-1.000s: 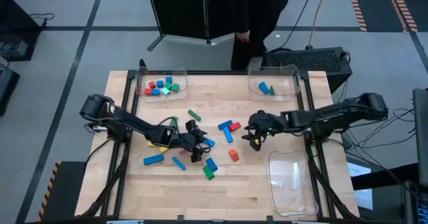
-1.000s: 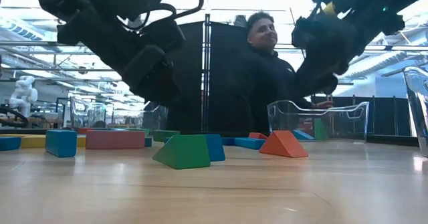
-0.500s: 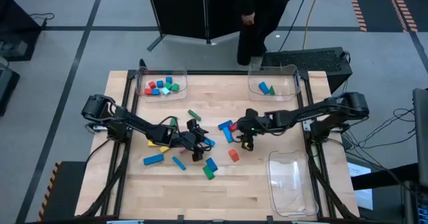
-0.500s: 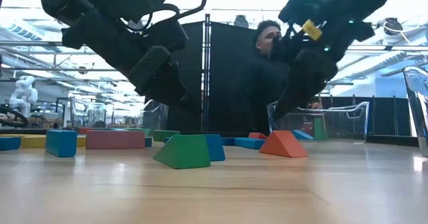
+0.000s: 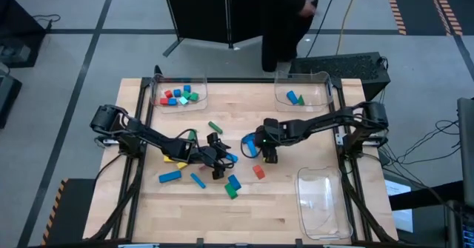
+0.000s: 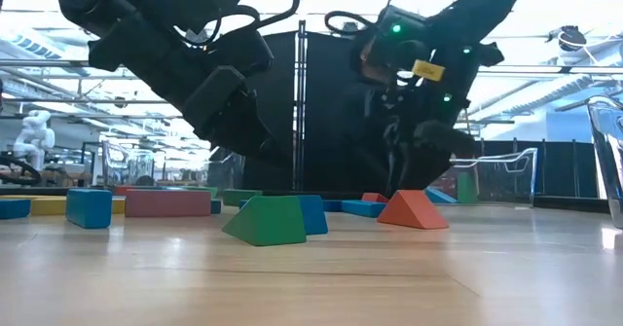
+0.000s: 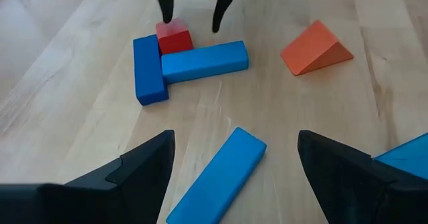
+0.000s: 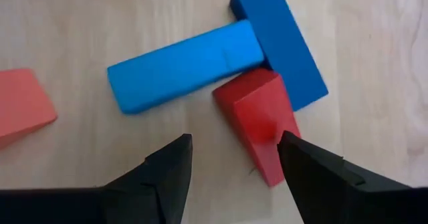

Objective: Sort blocks by size
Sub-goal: Put the red triangular block into the top right transparent bin

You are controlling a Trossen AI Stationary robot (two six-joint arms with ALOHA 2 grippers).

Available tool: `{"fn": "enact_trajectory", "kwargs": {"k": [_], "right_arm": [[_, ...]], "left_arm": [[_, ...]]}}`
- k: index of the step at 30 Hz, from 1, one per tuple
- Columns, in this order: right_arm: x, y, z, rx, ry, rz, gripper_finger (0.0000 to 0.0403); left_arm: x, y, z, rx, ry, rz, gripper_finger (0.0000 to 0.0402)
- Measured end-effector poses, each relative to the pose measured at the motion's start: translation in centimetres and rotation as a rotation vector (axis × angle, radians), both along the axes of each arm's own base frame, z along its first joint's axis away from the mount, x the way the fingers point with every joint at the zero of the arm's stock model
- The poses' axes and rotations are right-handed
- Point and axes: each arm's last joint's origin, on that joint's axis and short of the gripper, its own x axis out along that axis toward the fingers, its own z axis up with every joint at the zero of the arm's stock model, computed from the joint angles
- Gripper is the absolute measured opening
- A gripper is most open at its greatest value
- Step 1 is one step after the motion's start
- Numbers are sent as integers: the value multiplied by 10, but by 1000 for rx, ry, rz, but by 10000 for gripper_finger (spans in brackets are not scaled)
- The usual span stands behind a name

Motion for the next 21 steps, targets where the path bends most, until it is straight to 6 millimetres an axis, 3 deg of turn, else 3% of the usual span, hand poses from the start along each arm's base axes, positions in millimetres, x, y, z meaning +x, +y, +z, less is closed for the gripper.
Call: {"fn": "enact_trajectory", "kwargs": {"k": [9, 21], "right_arm": [[14, -9, -8, -14, 52, 43, 215], [20, -17, 4, -20, 45, 48, 215]], "left_arm": [[0, 0, -1, 1, 7, 0, 317], [-1, 0, -1, 3, 15, -1, 317]]}}
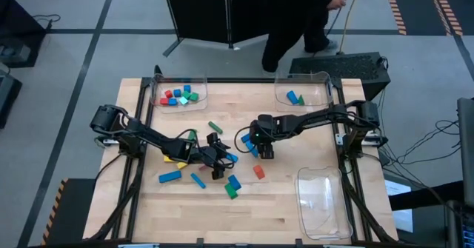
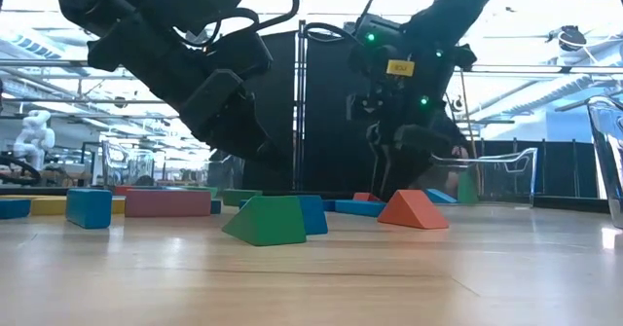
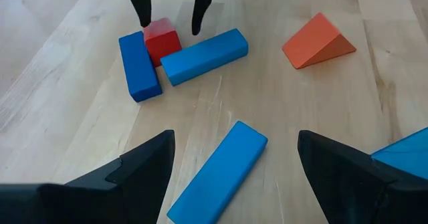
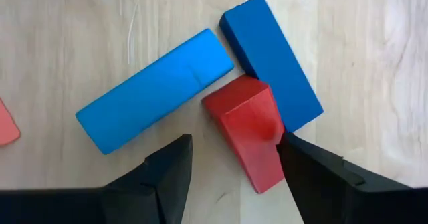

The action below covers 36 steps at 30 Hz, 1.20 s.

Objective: Sort blocks by size
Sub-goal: Put the red triangular block into the top right transparent bin

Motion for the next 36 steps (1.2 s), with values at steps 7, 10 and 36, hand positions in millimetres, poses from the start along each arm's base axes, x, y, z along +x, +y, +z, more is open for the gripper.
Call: {"fn": "enact_trajectory", "kwargs": {"k": [7, 10, 36], "right_arm": [[-2, -14, 0, -2, 9, -31, 215], [-2, -19, -3, 16, 11, -32, 215], [2, -11, -11, 193, 1, 26, 114]], "left_arm": [[0, -1, 0, 0, 3, -4, 317], [0, -1, 0, 0, 3, -4, 317], [-1, -1, -1, 2, 8, -1, 317]]}}
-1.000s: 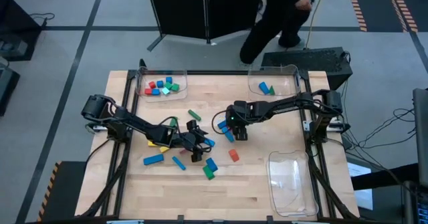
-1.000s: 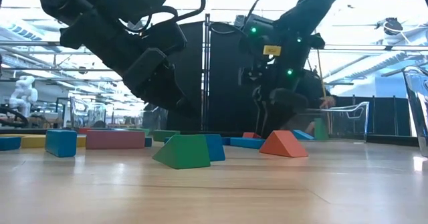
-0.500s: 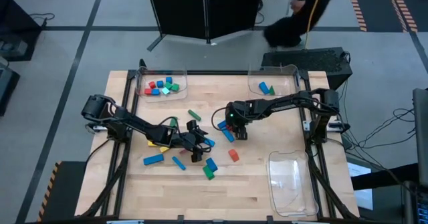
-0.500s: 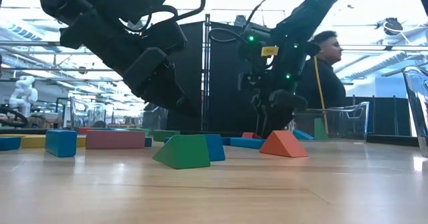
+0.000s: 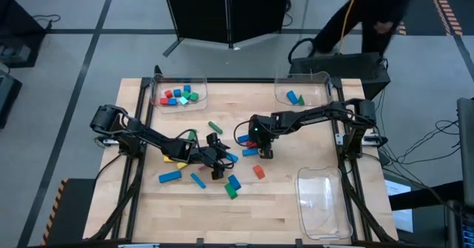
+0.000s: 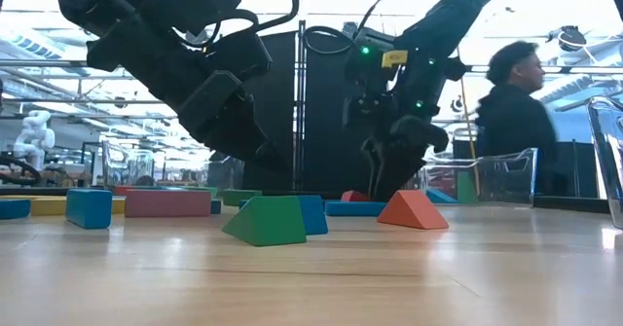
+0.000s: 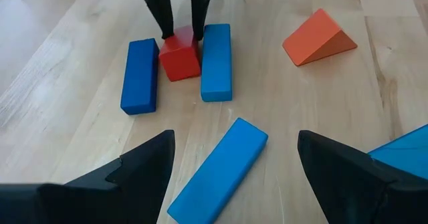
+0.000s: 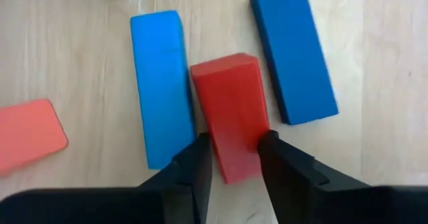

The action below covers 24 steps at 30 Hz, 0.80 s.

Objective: Sort blocks by size
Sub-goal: Put the red triangular block into the top right transparent bin

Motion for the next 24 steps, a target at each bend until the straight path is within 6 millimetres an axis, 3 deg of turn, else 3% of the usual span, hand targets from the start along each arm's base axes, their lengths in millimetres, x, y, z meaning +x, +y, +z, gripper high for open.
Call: {"fn": "enact_trajectory", "kwargs": {"k": [24], "right_arm": [[-4, 17, 13, -10, -13, 11, 114]], "left_arm": [[0, 0, 0, 0, -3, 4, 317]]}}
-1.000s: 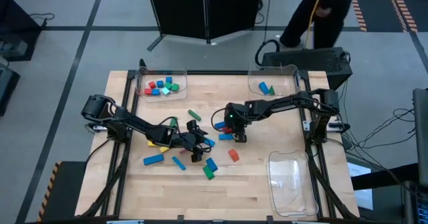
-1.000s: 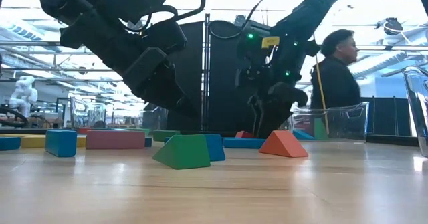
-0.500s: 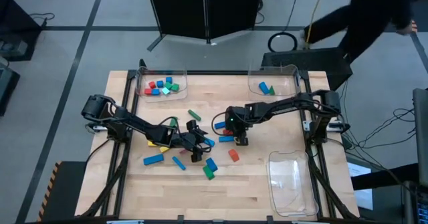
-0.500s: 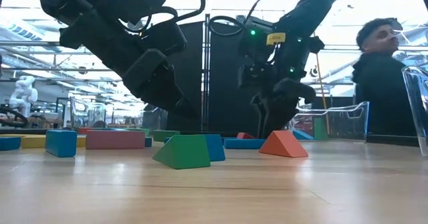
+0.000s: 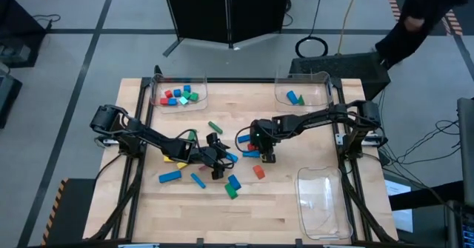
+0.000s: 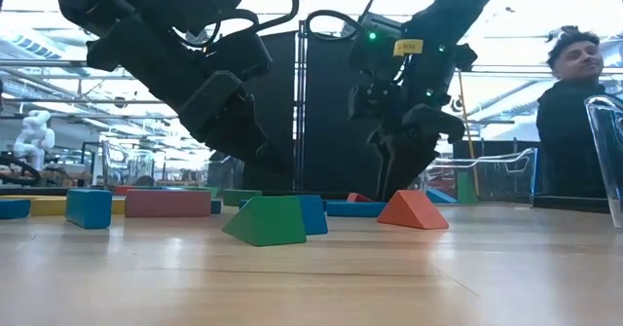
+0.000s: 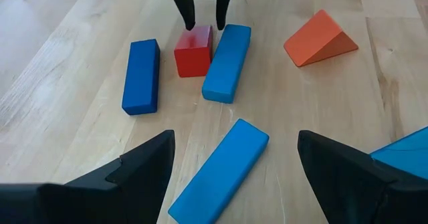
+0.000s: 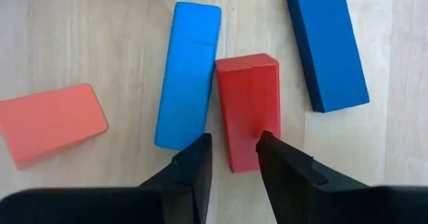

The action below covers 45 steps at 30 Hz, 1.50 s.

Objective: Sort blocks by size
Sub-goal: Put the red triangular block into the top right transparent bin

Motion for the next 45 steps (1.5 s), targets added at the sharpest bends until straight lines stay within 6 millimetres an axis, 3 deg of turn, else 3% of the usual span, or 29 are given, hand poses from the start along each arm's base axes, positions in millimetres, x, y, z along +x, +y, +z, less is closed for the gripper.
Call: {"fn": "enact_trajectory", "kwargs": {"k": [6, 13, 35, 45], "right_arm": [[-4, 0, 6, -32, 19, -30, 114], [-10, 3, 24, -38, -13, -45, 114], [-25, 14, 47, -115, -12, -80, 114], [-41, 14, 79, -112, -100, -103, 114]], "left_arm": [[-1, 0, 1, 2, 7, 1, 317], [-19, 7, 13, 41, 102, 110, 317], [-21, 3, 19, 37, 78, 112, 317], [-20, 3, 19, 35, 73, 112, 317]]}}
